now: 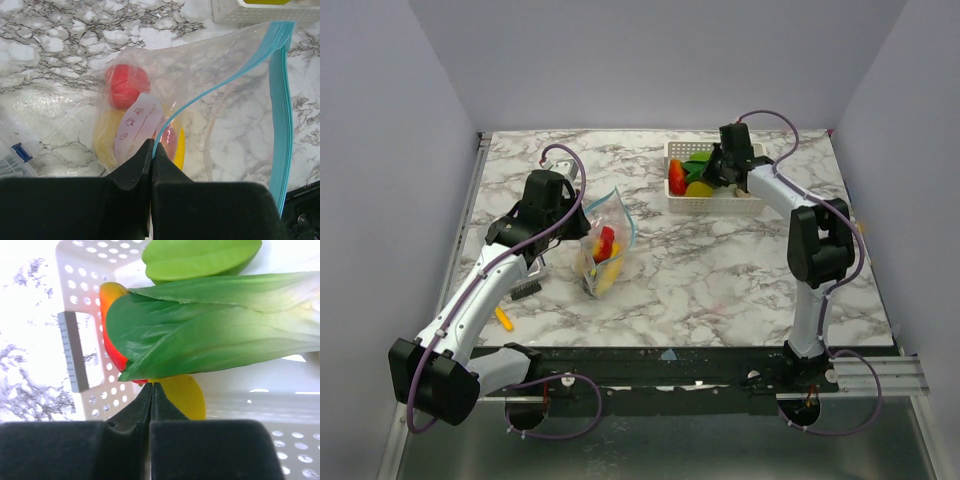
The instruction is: Place the food in the zip-top bag and seal the zipper
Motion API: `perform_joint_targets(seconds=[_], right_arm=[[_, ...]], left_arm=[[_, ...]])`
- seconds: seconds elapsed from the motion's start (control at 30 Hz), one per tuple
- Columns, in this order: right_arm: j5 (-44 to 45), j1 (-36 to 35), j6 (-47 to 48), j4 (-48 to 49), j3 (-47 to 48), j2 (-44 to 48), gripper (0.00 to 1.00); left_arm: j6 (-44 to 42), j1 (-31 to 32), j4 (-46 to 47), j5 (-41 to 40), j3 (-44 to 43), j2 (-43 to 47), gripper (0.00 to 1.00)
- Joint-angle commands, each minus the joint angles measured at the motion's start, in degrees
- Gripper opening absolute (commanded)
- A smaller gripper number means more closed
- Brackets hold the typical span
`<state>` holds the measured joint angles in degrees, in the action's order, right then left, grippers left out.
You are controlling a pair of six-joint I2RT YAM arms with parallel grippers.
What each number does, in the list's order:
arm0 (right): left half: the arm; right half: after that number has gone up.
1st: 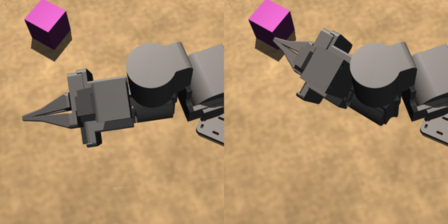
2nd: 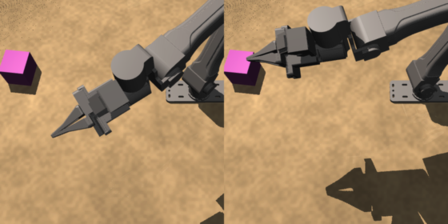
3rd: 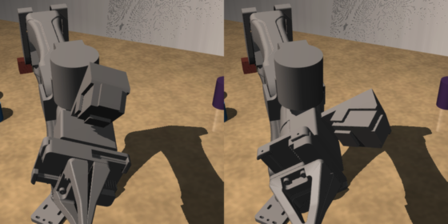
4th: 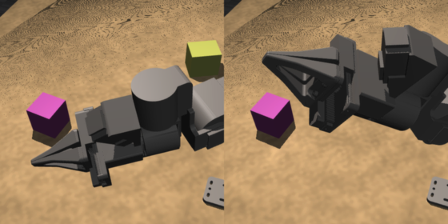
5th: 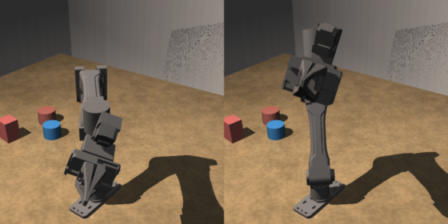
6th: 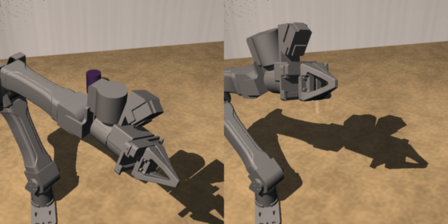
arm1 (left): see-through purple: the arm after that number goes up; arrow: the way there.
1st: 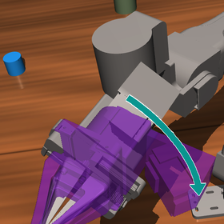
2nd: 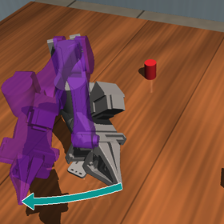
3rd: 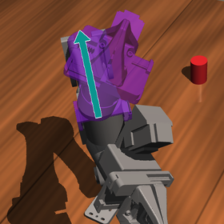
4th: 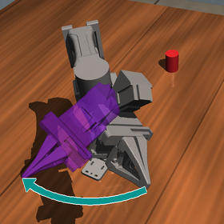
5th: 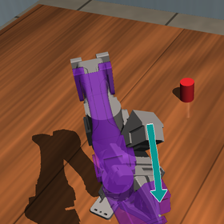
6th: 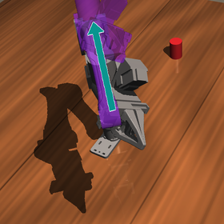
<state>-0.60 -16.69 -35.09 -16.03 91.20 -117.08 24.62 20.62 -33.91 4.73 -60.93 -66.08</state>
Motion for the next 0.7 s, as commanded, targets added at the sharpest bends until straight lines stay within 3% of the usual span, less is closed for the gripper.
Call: perform_joint_targets(seconds=[0.0,0.23,0.33,0.4,0.67], right_arm=[[-0.88,1.2,-2.01,1.44,0.07,3.42,0.01],[-3.23,2.07,7.15,-2.42,3.66,2.36,0.02],[-8.77,2.23,15.52,-8.32,8.53,-0.56,0.16],[-10.71,2.25,21.53,-11.22,10.33,-2.27,0.3],[-10.73,2.19,36.05,-17.94,13.44,-4.54,0.64]], left_arm=[[-0.54,-0.41,0.7,0.66,0.72,1.02,0.0],[-0.46,-0.41,0.84,0.88,0.72,1.0,0.0],[-0.45,-0.41,0.8,0.98,0.75,1.08,0.0],[-0.45,-0.41,0.84,1.16,0.72,1.01,0.0],[-0.45,-0.41,0.69,0.92,0.38,0.43,0.0]])
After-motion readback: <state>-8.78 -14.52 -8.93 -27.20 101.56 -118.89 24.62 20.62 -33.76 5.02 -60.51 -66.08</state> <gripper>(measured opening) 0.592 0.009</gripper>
